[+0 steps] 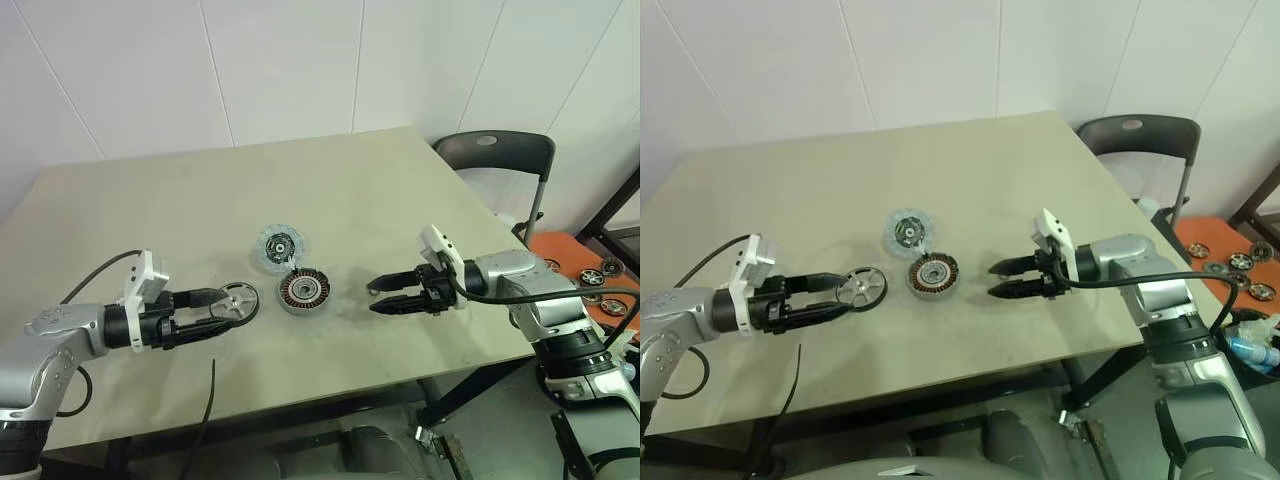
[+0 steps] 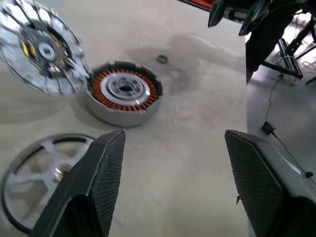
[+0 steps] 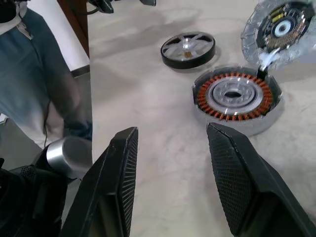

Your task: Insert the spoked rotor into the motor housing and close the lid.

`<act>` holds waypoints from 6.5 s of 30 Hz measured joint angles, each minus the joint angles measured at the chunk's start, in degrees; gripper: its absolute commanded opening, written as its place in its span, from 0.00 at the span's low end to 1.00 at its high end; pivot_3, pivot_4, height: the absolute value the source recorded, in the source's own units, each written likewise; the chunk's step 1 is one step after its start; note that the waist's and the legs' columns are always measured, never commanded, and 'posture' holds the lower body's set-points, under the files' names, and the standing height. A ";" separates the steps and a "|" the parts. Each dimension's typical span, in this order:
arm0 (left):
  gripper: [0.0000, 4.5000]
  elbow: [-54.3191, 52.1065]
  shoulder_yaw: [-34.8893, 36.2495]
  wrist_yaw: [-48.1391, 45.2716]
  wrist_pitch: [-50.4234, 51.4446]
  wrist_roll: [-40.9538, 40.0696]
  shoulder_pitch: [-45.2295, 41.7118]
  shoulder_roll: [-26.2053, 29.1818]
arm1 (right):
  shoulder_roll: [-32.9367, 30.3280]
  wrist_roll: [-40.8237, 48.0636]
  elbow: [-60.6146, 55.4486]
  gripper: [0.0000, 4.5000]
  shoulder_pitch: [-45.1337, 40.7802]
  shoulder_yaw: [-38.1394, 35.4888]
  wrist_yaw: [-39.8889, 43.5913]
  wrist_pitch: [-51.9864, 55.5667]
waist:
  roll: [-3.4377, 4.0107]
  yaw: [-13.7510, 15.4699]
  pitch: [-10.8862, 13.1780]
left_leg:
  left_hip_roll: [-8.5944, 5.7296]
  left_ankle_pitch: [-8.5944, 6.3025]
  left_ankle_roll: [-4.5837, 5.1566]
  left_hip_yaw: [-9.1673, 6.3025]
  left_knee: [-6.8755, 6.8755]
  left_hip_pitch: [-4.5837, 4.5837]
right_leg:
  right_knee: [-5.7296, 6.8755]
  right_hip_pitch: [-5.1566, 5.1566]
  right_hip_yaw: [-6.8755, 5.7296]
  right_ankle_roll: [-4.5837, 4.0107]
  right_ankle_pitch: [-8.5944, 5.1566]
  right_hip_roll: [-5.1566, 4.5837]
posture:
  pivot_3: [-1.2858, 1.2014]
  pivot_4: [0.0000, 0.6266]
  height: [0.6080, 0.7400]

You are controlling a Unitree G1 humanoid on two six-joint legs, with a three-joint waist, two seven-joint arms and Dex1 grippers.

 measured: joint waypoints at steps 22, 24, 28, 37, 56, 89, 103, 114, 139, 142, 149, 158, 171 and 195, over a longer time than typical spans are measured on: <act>0.76 0.86 1.74 0.28 -0.20 -0.01 -0.49 0.12 | 1.05 -0.19 1.35 0.50 -0.91 -0.24 -2.99 -1.00 | 0.00 0.07 0.00 | 0.00 0.00 0.00 0.00 -0.01 -0.01 | 0.01 -0.01 0.00 0.00 0.01 -0.01 | 0.52 0.00 1.00; 0.76 0.87 1.72 0.15 -0.23 0.00 -0.54 0.10 | 1.08 -0.09 1.35 0.50 -0.91 -0.32 -3.12 -0.99 | 0.00 0.07 0.00 | 0.00 0.00 0.00 0.00 -0.01 -0.01 | 0.01 -0.01 0.00 0.00 0.01 -0.01 | 0.52 0.00 1.00; 0.76 0.87 1.70 -0.07 -0.26 0.01 -0.55 0.07 | 1.08 -0.08 1.35 0.50 -0.90 -0.35 -3.18 -1.00 | 0.00 0.06 0.00 | 0.00 0.00 0.00 0.00 -0.01 0.00 | 0.03 -0.01 0.00 0.00 0.01 -0.01 | 0.52 0.00 1.00; 0.76 0.86 1.71 0.00 -0.26 0.01 -0.54 0.01 | 1.08 -0.08 1.35 0.50 -0.90 -0.40 -3.25 -1.82 | 0.00 0.06 0.00 | 0.00 0.00 0.00 0.00 0.00 0.00 | 0.03 -0.01 0.00 0.00 0.02 -0.01 | 0.52 0.00 1.00; 0.76 0.79 1.81 0.51 -0.25 -0.01 0.08 -0.05 | 1.36 -0.08 1.38 0.50 -0.89 -0.48 -4.01 -2.54 | 0.00 0.07 0.00 | 0.00 0.00 0.00 0.00 0.02 0.01 | 0.09 -0.01 0.00 0.00 0.02 -0.01 | 0.52 0.00 1.00; 0.76 0.10 1.85 -0.50 0.17 -0.17 0.39 0.74 | 2.95 1.12 0.85 0.50 0.09 -0.47 -4.38 -0.51 | 0.00 0.06 -0.01 | 0.00 0.00 0.00 0.00 0.09 0.05 | 0.23 -0.01 0.01 0.00 0.02 -0.01 | 0.52 0.00 1.00; 0.76 -2.27 1.62 0.12 0.00 -0.14 2.12 0.51 | 3.61 3.84 -3.24 0.50 0.10 -0.55 -5.42 2.17 | 0.00 0.08 -0.01 | 0.00 0.00 0.00 0.00 0.16 0.07 | 0.32 -0.01 0.00 0.00 0.01 0.00 | 0.52 0.00 1.00; 0.76 -1.83 1.44 -0.64 0.15 -0.10 0.52 0.57 | 3.61 4.53 -3.03 0.50 0.09 -0.55 -6.06 2.80 | 0.00 0.03 -0.01 | 0.00 0.00 0.00 -0.01 0.19 0.08 | 0.38 -0.01 0.01 0.00 0.01 0.00 | 0.52 0.00 1.00; 0.76 -0.29 -0.34 -1.72 0.21 0.03 -0.92 1.09 | 3.48 5.54 -4.93 0.50 0.90 -0.83 -8.20 2.91 | 0.00 -0.02 0.00 | -0.01 0.00 0.00 0.00 0.64 0.07 | 0.77 -0.01 0.00 -0.01 -0.01 0.02 | 0.52 0.00 1.00; 0.76 -0.53 -0.07 -1.56 0.32 -0.12 -0.66 1.09 | 3.49 5.54 -4.93 0.50 0.88 -0.82 -8.07 2.80 | 0.00 -0.03 0.00 | -0.01 0.00 0.00 0.00 0.65 0.06 | 0.77 -0.01 0.00 -0.01 -0.01 0.02 | 0.52 0.00 1.00; 0.76 -2.13 0.75 -0.65 0.41 -0.25 1.86 1.09 | 3.69 5.46 -3.20 0.50 0.26 -0.72 -7.11 2.40 | 0.00 -0.07 0.00 | -0.01 0.00 0.00 0.00 0.65 0.07 | 0.76 -0.01 0.01 -0.01 -0.01 0.02 | 0.52 0.00 1.00; 0.76 -3.15 2.93 -0.53 0.97 -0.27 4.56 1.12 | 4.82 5.12 -1.97 0.50 -1.03 -0.12 -6.00 1.88 | 0.01 -0.01 0.01 | -0.01 -0.01 0.00 -0.01 0.65 0.05 | 0.76 -0.03 0.00 -0.01 -0.02 0.02 | 0.52 0.00 1.00; 0.76 -3.15 4.33 -0.51 1.02 -0.22 4.46 1.37 | 5.34 4.30 -0.61 0.50 -1.61 0.07 -5.19 0.82 | 0.03 -0.07 0.03 | -0.01 -0.01 0.00 -0.01 0.64 0.05 | 0.76 -0.04 0.00 -0.02 -0.02 0.02 | 0.52 0.00 1.00; 0.76 -2.70 1.46 -0.47 0.94 0.04 0.33 0.74 | 6.10 4.39 -1.71 0.50 -0.18 0.70 -6.12 1.43 | 0.04 -0.14 0.07 | -0.01 -0.01 0.00 -0.01 0.63 0.02 | 0.75 -0.08 0.00 -0.02 -0.02 0.02 | 0.52 0.00 1.00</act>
